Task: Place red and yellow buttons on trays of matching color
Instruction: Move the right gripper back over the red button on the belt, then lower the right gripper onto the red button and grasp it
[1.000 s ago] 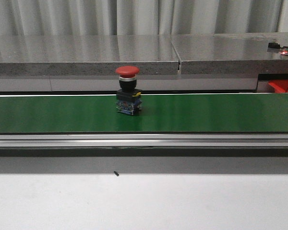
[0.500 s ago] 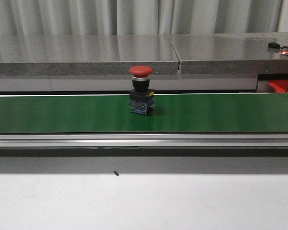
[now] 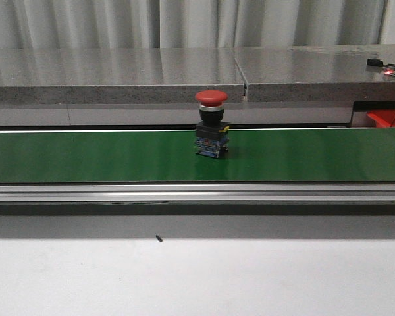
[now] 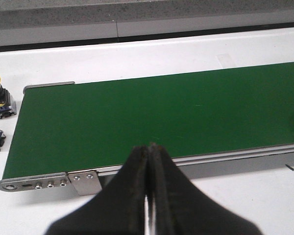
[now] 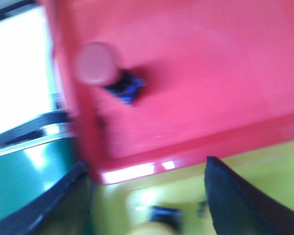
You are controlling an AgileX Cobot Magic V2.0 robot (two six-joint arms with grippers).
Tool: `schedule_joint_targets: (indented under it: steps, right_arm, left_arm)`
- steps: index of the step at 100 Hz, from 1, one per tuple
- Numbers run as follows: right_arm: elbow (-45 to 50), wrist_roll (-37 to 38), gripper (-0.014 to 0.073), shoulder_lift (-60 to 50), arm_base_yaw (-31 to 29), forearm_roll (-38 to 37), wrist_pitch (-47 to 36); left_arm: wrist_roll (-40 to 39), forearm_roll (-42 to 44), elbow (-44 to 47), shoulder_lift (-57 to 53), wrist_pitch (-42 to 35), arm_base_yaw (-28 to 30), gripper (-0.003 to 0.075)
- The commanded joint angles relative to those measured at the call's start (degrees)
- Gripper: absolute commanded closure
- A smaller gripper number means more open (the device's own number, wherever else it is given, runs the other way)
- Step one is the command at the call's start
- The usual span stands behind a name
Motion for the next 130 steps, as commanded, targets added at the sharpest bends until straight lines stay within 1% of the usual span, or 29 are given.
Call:
schedule_joint_targets:
  steps: [1, 19, 33, 49, 68, 80, 101, 130]
  right_arm:
    - [-1.78, -1.49, 0.0094, -4.72, 3.76, 1.85, 0.85]
    - [-1.78, -3.21, 0.0094, -7.51, 13.3, 1.68, 2.85]
    - [-1.78, -4.41, 0.0094, -7.71, 20.66, 1.62, 5.77]
    - [-1.78, -4.42, 0.0094, -7.7, 28.45, -1.78, 8.07]
    - [-1.78, -5.11, 0.0094, -7.64, 35.22, -5.19, 8.17]
    - [-1.78, -7.89, 0.0094, -7.64, 38.51, -5.19, 8.11]
    - [-1.78, -9.26, 0.0094, -7.64, 42.56, -5.19, 4.89]
    - [-2.24, -9.47, 0.0094, -6.64, 43.23, -4.76, 3.08]
  left_arm:
    - [-0.62, -1.26, -1.58, -0.07, -4.14, -0.55, 0.0741]
    - [-0.62, -1.26, -1.58, -0.07, -4.14, -0.55, 0.0741]
    - [-0.62, -1.26, -1.58, -0.07, -4.14, -0.55, 0.0741]
    - [-0.62, -1.26, -1.58, -0.07, -4.14, -0.55, 0.0741]
    - [-0.62, -1.26, -1.58, -0.07, -4.14, -0.55, 0.0741]
    - [-0.62, -1.26, -1.58, -0.07, -4.14, -0.55, 0.0741]
    - [-0.62, -1.26, -1.58, -0.07, -4.14, -0.55, 0.0741]
    - [-0.62, -1.26, -1.58, -0.07, -4.14, -0.55, 0.0741]
